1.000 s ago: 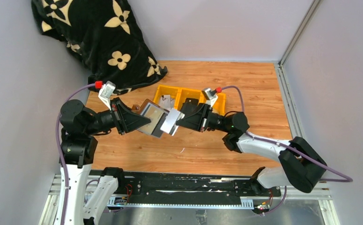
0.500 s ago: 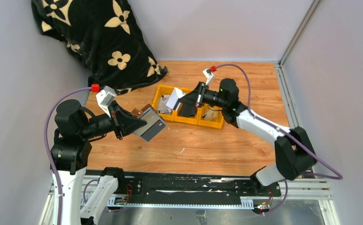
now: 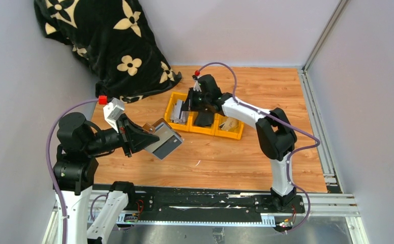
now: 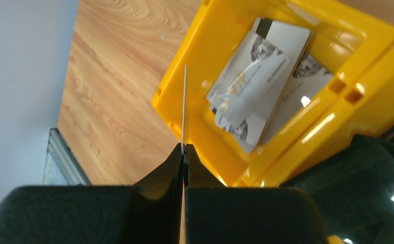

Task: Take the credit cards out of the card holder
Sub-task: Place the credit card in the storage box.

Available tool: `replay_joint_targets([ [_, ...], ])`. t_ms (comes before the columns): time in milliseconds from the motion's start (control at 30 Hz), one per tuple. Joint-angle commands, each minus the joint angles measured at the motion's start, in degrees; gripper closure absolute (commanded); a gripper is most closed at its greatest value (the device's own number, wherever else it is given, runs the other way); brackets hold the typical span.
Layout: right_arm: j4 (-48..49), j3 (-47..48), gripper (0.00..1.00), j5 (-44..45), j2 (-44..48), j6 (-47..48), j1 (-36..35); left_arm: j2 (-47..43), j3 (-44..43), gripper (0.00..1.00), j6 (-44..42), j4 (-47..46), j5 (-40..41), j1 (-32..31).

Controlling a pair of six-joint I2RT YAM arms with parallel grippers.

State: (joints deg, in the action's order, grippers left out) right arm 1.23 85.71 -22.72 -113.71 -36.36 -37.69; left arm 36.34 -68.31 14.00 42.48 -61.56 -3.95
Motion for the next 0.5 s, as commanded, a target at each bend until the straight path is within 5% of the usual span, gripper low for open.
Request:
replay_joint_targets([
  [0, -10.37, 8.74, 1.0, 7.35, -4.86, 4.88, -2.52, -0.91, -0.88, 1.0, 2.39, -2.87, -2.69, -0.27],
  [233, -14.26, 14.5, 1.0, 11.45, -11.14, 6.63, -3.99, -1.56, 1.0, 1.0, 11.16, -9.44, -5.74, -0.27],
  [467, -16.11, 15.25, 1.0, 10.67, -14.23, 8.46, -4.89, -4.89, 11.67, 1.0, 39.91, -33.2, -7.51, -0.27],
])
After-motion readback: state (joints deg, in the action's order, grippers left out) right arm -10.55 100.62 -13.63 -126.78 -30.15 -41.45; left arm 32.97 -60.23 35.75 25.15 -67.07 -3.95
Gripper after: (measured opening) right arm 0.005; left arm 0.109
